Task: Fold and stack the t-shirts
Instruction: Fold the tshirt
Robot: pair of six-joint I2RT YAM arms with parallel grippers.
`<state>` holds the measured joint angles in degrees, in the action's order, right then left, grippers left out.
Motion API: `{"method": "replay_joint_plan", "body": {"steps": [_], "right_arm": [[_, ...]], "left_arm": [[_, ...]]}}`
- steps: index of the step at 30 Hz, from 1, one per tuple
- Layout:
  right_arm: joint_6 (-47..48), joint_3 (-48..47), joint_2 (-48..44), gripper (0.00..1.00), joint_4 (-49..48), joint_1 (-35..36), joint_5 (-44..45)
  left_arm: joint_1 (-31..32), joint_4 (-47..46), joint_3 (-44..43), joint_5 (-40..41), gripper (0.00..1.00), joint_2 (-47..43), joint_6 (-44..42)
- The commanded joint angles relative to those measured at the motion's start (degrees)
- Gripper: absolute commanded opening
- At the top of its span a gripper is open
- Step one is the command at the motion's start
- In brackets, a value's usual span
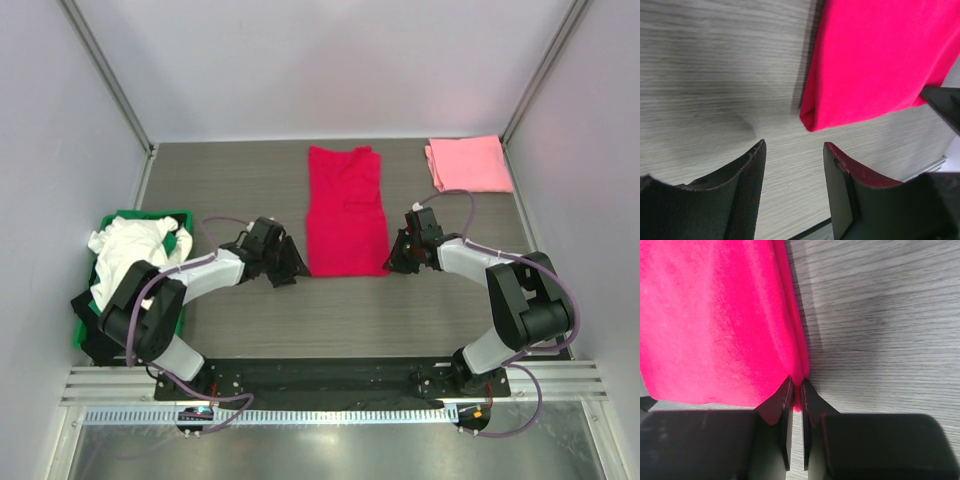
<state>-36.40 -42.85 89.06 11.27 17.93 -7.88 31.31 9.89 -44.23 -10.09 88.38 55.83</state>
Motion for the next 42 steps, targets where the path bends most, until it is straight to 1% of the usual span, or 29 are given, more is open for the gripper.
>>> {"method": "replay_joint_plan", "body": {"steps": [1, 6, 9, 10, 11, 13, 14, 15, 16, 18, 19, 21, 23, 24, 25, 26, 27, 28, 29, 30, 31, 32, 33, 34, 35, 36, 37, 40, 42], "right_arm": [[0.10, 1.10, -0.55, 0.13, -0.37, 0.17, 0.41], [0.02, 1.45, -0.73, 0.11, -0.90, 0.17, 0.32], [0.10, 1.54, -0.81, 0.10, -0.98, 0.17, 0.23], [0.02, 1.54, -0.81, 0.09, -0.90, 0.17, 0.23], [0.10, 1.54, -0.81, 0.09, -0.98, 0.17, 0.23], [0.02, 1.54, -0.73, 0.07, -0.98, 0.17, 0.32], [0.02, 1.54, -0.64, 0.04, -1.07, 0.17, 0.32], [-0.07, 1.54, -0.81, 0.02, -0.98, 0.17, 0.32], [-0.07, 1.54, -0.73, 0.01, -0.98, 0.17, 0.41], [-0.07, 1.45, -0.90, 0.01, -0.72, 0.00, 0.32], [0.02, 1.11, -0.99, 0.01, -0.46, 0.00, 0.06], [0.28, 0.66, -2.30, 0.01, 1.64, -0.09, -0.64], [0.28, 0.92, -5.01, 0.01, 4.45, -0.09, -0.82], [-0.24, 1.45, -7.03, 0.01, 5.51, -0.09, -0.56], [-0.60, 2.32, -11.75, 0.01, 6.74, -0.09, -0.56], [-1.38, 2.68, -14.15, 0.01, 9.10, -0.09, -0.82], [-1.91, 2.95, -16.26, 0.01, 10.78, 0.00, -1.52], [-2.44, 3.04, -20.72, 0.01, 12.62, 0.26, -1.96], [-3.49, 2.86, -22.59, 0.01, 17.25, 0.69, -2.57], [-4.20, 2.51, -24.96, 0.01, 20.34, 1.05, -3.28], [-4.81, 1.64, -27.25, 0.01, 23.24, 2.79, -3.28], [-6.73, 1.37, -32.58, 0.01, 28.15, 3.94, -2.76], [-7.88, 1.02, -35.15, 0.01, 30.37, 5.00, -1.19], [-8.76, 0.49, -37.53, 0.01, 32.31, 6.31, -0.65], [-10.60, 0.14, -41.47, 0.01, 36.07, 8.06, -0.21], [-11.31, -0.30, -42.99, 0.01, 37.76, 8.86, 0.58], [-11.84, -1.35, -44.31, 0.01, 40.56, 9.31, 0.85], [-12.03, -4.59, -45.99, 0.01, 43.13, 9.75, 2.51], [-11.06, -6.80, -44.16, 0.01, 44.63, 9.66, 4.09]], "left_arm": [[0.94, -9.08, 0.90, 0.69, 0.51, 1.87, 2.35], [2.44, -11.65, 0.20, 0.86, 0.49, 5.31, 3.23], [2.88, -12.17, 0.37, 1.47, 0.44, 6.89, 3.49], [3.05, -12.78, 0.54, 1.56, 0.38, 7.24, 3.58], [3.14, -13.05, 0.63, 1.56, 0.36, 7.94, 3.75], [3.41, -13.58, 0.81, 1.74, 0.27, 8.47, 3.84], [3.67, -13.49, 0.90, 1.82, 0.21, 8.82, 3.93], [3.67, -13.49, 0.98, 1.91, 0.21, 9.00, 4.02], [3.76, -13.49, 0.99, 2.09, 0.14, 8.92, 4.02], [3.76, -13.49, 1.34, 2.44, 0.07, 8.31, 4.11], [3.76, -13.32, 1.42, 2.35, 0.00, 7.78, 4.19], [3.85, -13.32, 1.77, 1.48, 0.00, 6.11, 4.46], [4.90, -11.40, 1.95, 1.30, 0.00, 2.43, 4.72], [5.68, -10.25, 2.04, 1.65, 0.00, 1.02, 4.81], [7.43, -7.11, 2.13, 2.35, 0.00, -2.56, 4.90], [8.67, -5.34, 2.30, 3.40, 0.00, -4.25, 5.25], [9.90, -3.67, 2.83, 5.58, 0.00, -6.44, 5.77], [12.61, -0.69, 3.09, 6.56, 0.00, -8.38, 6.82], [14.03, 1.08, 3.44, 7.35, 0.00, -12.75, 7.62], [17.26, 5.10, 3.71, 9.54, 0.00, -15.05, 8.49], [19.38, 7.14, 3.71, 11.56, 0.00, -17.34, 10.33], [21.40, 9.42, 3.62, 13.50, 0.00, -22.32, 11.48], [25.69, 13.36, 3.27, 15.17, 0.00, -24.55, 12.62], [27.73, 14.97, 3.27, 18.40, 0.00, -27.01, 14.20], [29.41, 16.29, 3.01, 19.48, 0.00, -30.51, 16.56], [32.21, 19.00, 2.75, 20.45, 0.00, -32.03, 17.81], [33.28, 20.07, 2.31, 22.20, 0.00, -33.08, 18.60], [34.08, 23.50, 0.20, 22.39, 0.01, -35.20, 19.14], [34.08, 25.77, -1.73, 25.37, 0.03, -35.47, 17.91]]}}
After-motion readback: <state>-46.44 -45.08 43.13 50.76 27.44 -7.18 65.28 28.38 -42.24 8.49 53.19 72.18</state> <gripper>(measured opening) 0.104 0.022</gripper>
